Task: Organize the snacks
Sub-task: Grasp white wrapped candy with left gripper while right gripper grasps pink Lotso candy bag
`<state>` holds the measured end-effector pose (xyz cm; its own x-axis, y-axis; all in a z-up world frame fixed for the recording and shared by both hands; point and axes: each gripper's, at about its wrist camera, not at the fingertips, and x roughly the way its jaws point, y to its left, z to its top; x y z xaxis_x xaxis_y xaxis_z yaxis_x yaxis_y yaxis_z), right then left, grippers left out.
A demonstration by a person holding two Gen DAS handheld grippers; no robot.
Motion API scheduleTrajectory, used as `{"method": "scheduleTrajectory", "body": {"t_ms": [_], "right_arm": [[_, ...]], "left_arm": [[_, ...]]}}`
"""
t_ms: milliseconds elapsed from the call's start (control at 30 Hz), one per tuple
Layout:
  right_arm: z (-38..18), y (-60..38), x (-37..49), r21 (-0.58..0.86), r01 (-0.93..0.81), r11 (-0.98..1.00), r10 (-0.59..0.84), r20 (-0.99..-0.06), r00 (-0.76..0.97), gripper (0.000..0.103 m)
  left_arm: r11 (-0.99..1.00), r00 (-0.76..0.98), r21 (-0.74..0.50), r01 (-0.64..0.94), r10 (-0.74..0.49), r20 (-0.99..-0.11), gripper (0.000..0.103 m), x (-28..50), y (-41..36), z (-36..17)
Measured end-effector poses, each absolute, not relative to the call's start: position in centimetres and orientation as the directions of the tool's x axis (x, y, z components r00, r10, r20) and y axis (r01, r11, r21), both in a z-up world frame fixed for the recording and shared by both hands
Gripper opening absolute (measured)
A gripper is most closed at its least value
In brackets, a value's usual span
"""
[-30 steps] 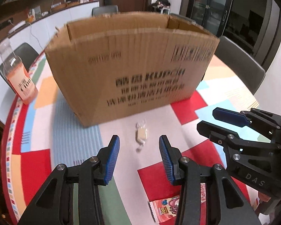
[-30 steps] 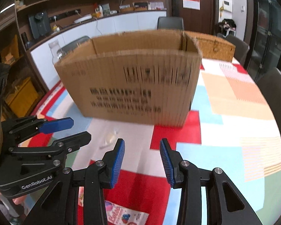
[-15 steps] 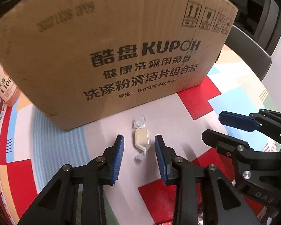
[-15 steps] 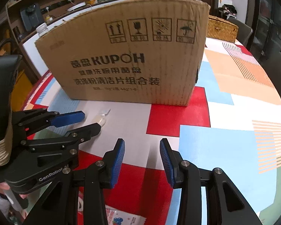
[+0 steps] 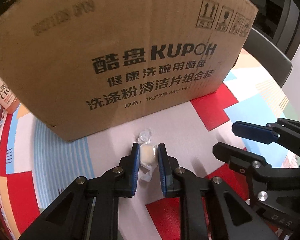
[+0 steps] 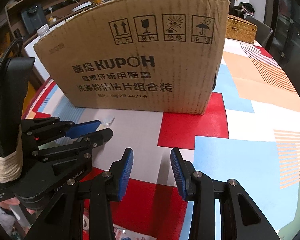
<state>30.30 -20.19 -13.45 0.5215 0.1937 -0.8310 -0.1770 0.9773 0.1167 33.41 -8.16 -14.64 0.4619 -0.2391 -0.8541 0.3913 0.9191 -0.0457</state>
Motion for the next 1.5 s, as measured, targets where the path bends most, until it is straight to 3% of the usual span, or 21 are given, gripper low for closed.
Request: {"method": "scheduleTrajectory", "body": {"t_ms": [367,933,1033,1267,1500], "right_arm": [[-12.1,-19.3,28.6,0.128,-0.271,0.954,0.254,-0.828,0.5,0.04],[-12.9,-14.0,23.2,0.019,-0.579,0.815,0.269,-0.897,0.35,0.04],[-13.3,-13.1,22.5,-0.023,-0.63,0.776,0.248,-0.907,0.339,0.053],[-14.2,-11.7,22.2,-0.09,-0.703,0.705,0.208,-0.922,0.327,0.053],[-15.3,-11.9,23.4,-0.04,-0.688,0.724,0.223,-0.931,0.289,0.053]], "left_arm": [[0.934,0.502,-0.051,0.354,-0.235,-0.832,0.019,29.2,-6.5,-11.4],[0.952,0.441,-0.121,0.281,-0.24,-0.865,0.019,19.8,-3.4,-13.3],[0.953,0.428,-0.122,0.277,-0.236,-0.872,0.019,19.3,-3.1,-13.8],[0.954,0.421,-0.135,0.267,-0.242,-0.874,0.019,19.3,-2.7,-14.0],[0.956,0.413,-0.142,0.257,-0.242,-0.878,0.019,19.7,-2.5,-14.4]]}}
